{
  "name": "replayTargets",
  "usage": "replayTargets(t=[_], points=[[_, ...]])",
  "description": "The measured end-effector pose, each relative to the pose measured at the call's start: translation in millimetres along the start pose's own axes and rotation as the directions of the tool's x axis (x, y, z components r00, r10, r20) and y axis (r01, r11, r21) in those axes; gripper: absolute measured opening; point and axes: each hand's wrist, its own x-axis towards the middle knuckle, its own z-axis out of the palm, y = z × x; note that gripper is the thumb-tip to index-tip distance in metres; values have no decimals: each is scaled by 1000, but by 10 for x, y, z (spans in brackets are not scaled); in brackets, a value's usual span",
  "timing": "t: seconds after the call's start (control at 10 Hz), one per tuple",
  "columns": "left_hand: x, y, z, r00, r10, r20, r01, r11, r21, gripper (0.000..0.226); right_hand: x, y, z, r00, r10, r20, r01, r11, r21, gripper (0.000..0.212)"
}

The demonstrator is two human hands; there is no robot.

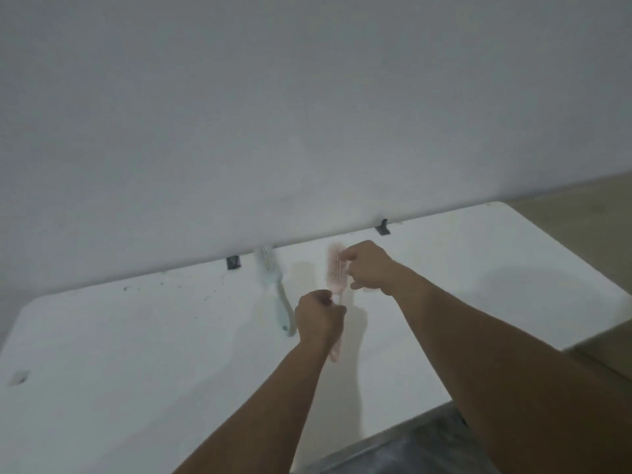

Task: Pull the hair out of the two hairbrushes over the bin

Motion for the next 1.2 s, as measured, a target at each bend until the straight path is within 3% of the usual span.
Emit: replayTargets(t=[0.2, 0.5, 0.9, 1.2], points=[[400, 48, 37, 993, -44, -110, 48, 998, 37, 29, 459, -210, 73, 995, -17, 101, 30, 992, -123, 40], [663, 69, 207, 982, -43, -181, 73, 984, 163, 8, 803, -197, 115, 984, -5, 178, 46, 973, -227, 53], [671, 65, 233, 984, -40, -175, 68, 986, 152, 8, 888, -35, 165, 981, -21, 193, 39, 995, -94, 62], [525, 58, 152, 980, -25, -199, 53, 989, 135, 31, 678, 128, 115, 993, 14, 121, -14, 1000, -1, 56]])
